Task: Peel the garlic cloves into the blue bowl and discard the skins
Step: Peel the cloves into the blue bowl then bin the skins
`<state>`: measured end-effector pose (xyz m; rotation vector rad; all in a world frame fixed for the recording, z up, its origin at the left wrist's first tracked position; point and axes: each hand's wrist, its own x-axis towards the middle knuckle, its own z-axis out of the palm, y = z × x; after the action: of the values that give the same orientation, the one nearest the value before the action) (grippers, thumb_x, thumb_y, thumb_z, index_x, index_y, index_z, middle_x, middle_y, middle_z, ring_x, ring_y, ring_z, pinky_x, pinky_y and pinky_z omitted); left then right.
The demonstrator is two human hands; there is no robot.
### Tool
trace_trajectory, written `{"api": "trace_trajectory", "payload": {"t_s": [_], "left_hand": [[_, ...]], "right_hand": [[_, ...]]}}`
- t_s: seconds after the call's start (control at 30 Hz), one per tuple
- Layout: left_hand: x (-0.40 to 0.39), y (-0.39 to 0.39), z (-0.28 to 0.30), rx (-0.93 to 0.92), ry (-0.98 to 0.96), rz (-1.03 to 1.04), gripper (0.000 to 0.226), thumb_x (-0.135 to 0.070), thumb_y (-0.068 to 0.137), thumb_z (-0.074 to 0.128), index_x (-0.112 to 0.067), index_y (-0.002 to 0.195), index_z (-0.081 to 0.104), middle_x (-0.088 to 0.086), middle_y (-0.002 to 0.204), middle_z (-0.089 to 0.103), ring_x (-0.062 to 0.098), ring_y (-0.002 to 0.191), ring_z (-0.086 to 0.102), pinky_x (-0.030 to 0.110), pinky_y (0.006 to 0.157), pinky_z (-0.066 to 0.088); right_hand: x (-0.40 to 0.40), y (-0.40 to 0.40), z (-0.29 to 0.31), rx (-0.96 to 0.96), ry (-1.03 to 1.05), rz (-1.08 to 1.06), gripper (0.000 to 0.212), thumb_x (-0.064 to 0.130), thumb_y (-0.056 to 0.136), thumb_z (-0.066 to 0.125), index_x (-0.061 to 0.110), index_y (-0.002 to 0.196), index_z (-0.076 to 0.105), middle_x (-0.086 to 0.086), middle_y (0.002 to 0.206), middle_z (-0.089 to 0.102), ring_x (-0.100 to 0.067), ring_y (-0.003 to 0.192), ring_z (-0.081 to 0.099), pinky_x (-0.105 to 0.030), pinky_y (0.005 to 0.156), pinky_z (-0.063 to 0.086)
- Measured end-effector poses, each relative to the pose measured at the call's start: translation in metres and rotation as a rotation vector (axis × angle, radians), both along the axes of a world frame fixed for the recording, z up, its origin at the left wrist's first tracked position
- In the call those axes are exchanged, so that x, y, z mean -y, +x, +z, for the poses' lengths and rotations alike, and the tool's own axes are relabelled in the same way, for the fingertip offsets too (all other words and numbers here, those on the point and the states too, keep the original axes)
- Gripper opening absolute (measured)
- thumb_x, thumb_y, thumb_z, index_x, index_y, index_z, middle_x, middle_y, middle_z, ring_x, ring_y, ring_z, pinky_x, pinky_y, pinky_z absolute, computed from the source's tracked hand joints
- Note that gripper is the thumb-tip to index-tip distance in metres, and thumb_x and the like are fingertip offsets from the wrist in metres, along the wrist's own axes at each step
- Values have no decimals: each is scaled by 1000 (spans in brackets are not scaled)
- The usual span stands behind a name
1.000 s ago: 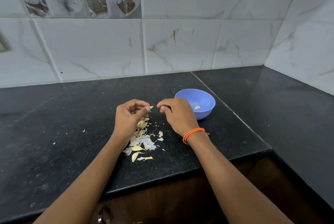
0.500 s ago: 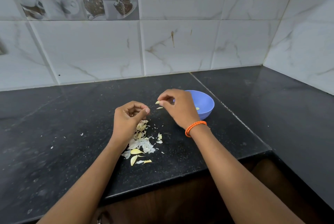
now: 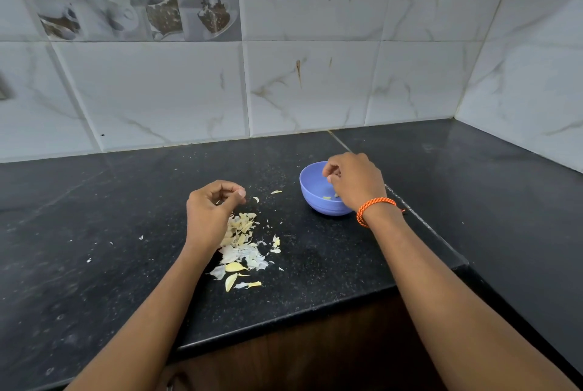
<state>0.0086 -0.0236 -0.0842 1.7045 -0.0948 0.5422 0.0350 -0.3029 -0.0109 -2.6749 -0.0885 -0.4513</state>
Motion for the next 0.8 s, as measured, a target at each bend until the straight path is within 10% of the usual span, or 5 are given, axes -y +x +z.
{"api": "trace_trajectory", "payload": {"t_s": [0.2, 0.8], "left_hand": [[-7, 7, -3, 3, 76, 85, 26, -8, 107, 61, -21, 108, 84, -2, 88, 80, 5, 40, 38, 22, 40, 35], [-29, 22, -13, -291, 481, 286, 28, -1, 90, 65, -24, 89, 81, -8, 73, 74, 17, 62, 70, 33, 64, 59]], "right_hand": [[-38, -1, 5, 159, 128, 145, 22, 15, 102, 60, 24, 94, 78, 3, 88, 76, -23, 86, 69, -39, 77, 56], [-136, -10, -60, -111, -9, 524, 18, 28, 97, 76, 27, 115, 80, 0, 118, 69, -23, 115, 58, -44, 96, 53]]}}
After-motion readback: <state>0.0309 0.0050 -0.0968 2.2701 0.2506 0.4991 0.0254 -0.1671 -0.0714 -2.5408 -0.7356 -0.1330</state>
